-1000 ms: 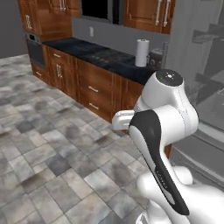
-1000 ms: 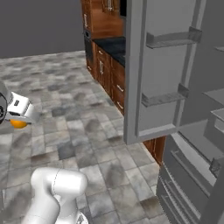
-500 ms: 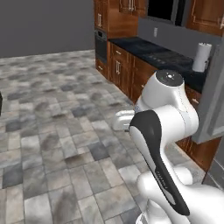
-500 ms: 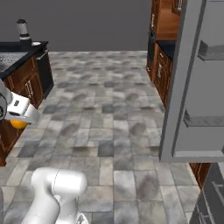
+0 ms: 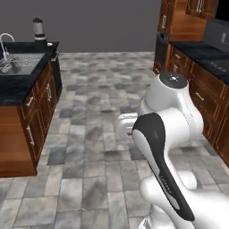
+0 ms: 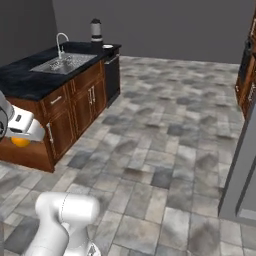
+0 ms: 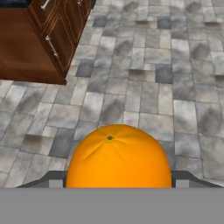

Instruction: Pick the mango and orange from the fridge and place them on the plate next to the blender to make a fruit smoothie.

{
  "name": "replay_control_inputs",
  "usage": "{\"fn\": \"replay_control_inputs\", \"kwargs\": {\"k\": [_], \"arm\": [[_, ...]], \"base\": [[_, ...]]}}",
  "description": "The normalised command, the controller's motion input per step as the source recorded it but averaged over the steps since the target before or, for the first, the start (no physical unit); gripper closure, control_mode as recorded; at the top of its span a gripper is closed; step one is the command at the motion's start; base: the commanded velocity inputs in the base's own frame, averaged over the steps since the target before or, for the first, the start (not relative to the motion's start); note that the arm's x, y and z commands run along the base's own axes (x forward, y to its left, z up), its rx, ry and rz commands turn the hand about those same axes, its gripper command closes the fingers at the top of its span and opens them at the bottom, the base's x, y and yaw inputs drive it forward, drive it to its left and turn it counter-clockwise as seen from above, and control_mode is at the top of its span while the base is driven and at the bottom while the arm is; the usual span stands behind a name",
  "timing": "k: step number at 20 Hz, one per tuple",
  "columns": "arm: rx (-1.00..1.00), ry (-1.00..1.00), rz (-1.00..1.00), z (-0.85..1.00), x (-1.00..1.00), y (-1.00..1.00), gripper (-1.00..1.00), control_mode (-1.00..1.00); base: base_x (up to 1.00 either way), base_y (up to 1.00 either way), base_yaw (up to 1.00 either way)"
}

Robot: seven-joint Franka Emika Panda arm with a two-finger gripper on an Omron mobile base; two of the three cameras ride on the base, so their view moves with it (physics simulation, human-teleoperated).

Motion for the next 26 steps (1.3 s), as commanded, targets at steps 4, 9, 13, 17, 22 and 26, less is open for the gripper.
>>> {"fn": "replay_control_inputs", "kwargs": {"k": [4,9,13,17,22,26], "arm": [[0.0,0.0,0.0,0.0,0.0,0.0,1.0,1.0],[0.0,0.0,0.0,0.0,0.0,0.0,1.0,1.0],[0.0,0.0,0.0,0.0,0.0,0.0,1.0,1.0],[0.0,0.0,0.0,0.0,0.0,0.0,1.0,1.0],[0.0,0.0,0.0,0.0,0.0,0.0,1.0,1.0],[0.0,0.0,0.0,0.0,0.0,0.0,1.0,1.0]], "base": [[0.63,0.01,0.33],[1.0,0.01,0.11],[1.0,-0.03,0.01],[1.0,-0.01,0.0],[1.0,0.0,0.0],[1.0,0.02,0.0]]}}
